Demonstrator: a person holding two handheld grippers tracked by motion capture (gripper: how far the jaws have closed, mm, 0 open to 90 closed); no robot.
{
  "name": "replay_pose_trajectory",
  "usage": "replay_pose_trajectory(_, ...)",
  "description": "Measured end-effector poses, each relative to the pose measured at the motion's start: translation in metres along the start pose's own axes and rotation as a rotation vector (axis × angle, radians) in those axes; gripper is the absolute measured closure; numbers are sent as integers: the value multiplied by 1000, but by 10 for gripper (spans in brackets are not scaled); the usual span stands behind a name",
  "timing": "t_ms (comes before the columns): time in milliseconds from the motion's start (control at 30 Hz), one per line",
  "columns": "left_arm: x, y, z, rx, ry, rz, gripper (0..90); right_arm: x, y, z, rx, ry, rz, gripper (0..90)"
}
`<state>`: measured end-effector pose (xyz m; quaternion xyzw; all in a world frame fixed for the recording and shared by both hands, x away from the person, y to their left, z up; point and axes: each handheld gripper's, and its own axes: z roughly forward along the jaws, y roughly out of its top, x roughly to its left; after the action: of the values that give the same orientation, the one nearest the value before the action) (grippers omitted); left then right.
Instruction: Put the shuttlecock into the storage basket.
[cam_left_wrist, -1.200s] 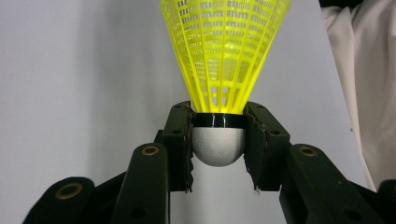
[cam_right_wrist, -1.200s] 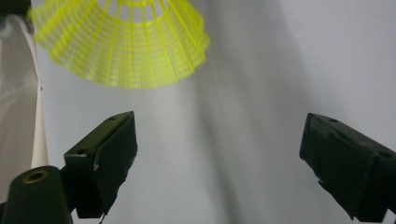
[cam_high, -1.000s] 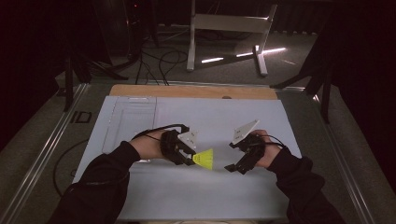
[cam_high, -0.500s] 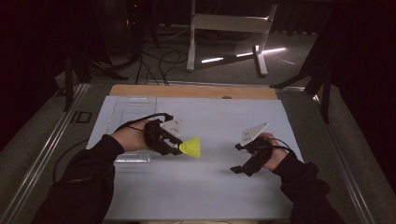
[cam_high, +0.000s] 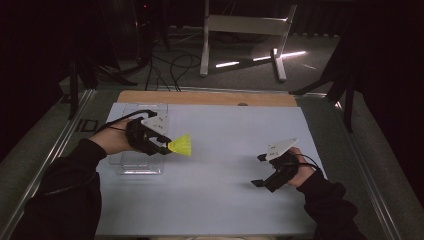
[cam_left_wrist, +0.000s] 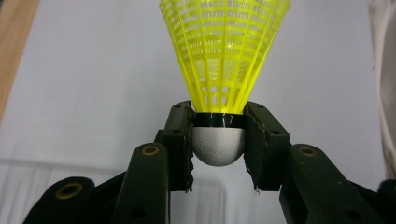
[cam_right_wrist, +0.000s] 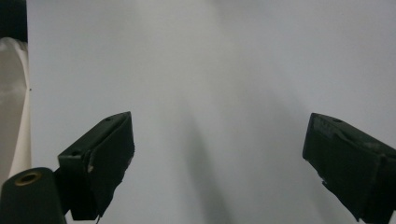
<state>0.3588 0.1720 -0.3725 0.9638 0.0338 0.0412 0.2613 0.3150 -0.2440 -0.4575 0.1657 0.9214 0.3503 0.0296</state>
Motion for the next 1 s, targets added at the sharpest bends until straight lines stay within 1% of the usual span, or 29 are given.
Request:
replay_pose_trajectory(100, 2, -11, -8, 12, 7, -4, 656, 1, -4, -2, -18, -4, 3, 91)
replay_pose_trajectory(200, 5, -23, -17, 14, 22, -25, 656, 1, -8, -3, -37, -6, 9, 91)
replay_pose_trajectory(267, 7, -31, -22, 14, 28, -46, 657, 1, -11, -4, -44, -11, 10, 91)
replay_pose_trajectory(333, 9, -39, -28, 18, 36, -76, 657, 1, -14, -6, -56, -10, 23, 91)
replay_pose_trajectory(367, 9, -43, -30, 14, 44, -83, 657, 2, -15, -7, -59, -19, 26, 91)
replay_pose_trajectory(433, 11, -51, -34, 21, 53, -114, 657, 2, -18, -8, -69, -24, 36, 91)
replay_pose_trajectory(500, 12, -59, -38, 13, 60, -143, 657, 2, -21, -9, -76, -30, 39, 92)
replay_pose_trajectory(533, 12, -63, -39, 21, 69, -148, 657, 3, -23, -10, -82, -32, 40, 92)
replay_pose_trajectory(567, 12, -66, -40, 22, 67, -166, 657, 3, -24, -10, -91, -33, 36, 92)
replay_pose_trajectory(600, 12, -70, -41, 22, 63, -175, 657, 4, -25, -10, -102, -35, 33, 92)
replay_pose_trajectory(633, 12, -73, -41, 25, 68, -183, 657, 5, -27, -11, -109, -38, 31, 92)
replay_pose_trajectory(667, 12, -75, -42, 24, 64, -206, 657, 5, -28, -11, -113, -43, 34, 92)
replay_pose_trajectory(733, 10, -81, -43, 33, 68, -217, 657, 6, -30, -12, -124, -47, 43, 91)
replay_pose_trajectory(767, 10, -84, -44, 41, 68, -240, 657, 6, -31, -12, -124, -47, 47, 91)
replay_pose_trajectory(800, 10, -86, -45, 41, 70, -253, 657, 7, -33, -13, -123, -54, 58, 92)
replay_pose_trajectory(833, 10, -89, -46, 36, 67, -274, 657, 8, -34, -13, -125, -54, 55, 92)
replay_pose_trajectory(867, 10, -91, -47, 46, 74, -289, 657, 8, -35, -13, -129, -51, 56, 91)
replay_pose_trajectory(900, 10, -93, -48, 43, 84, -307, 657, 9, -36, -13, -133, -55, 58, 92)
replay_pose_trajectory(967, 9, -96, -49, 44, 83, -314, 657, 11, -39, -13, -140, -61, 65, 91)
replay_pose_trajectory(1000, 8, -99, -51, 40, 88, -332, 657, 12, -41, -13, -147, -62, 73, 91)
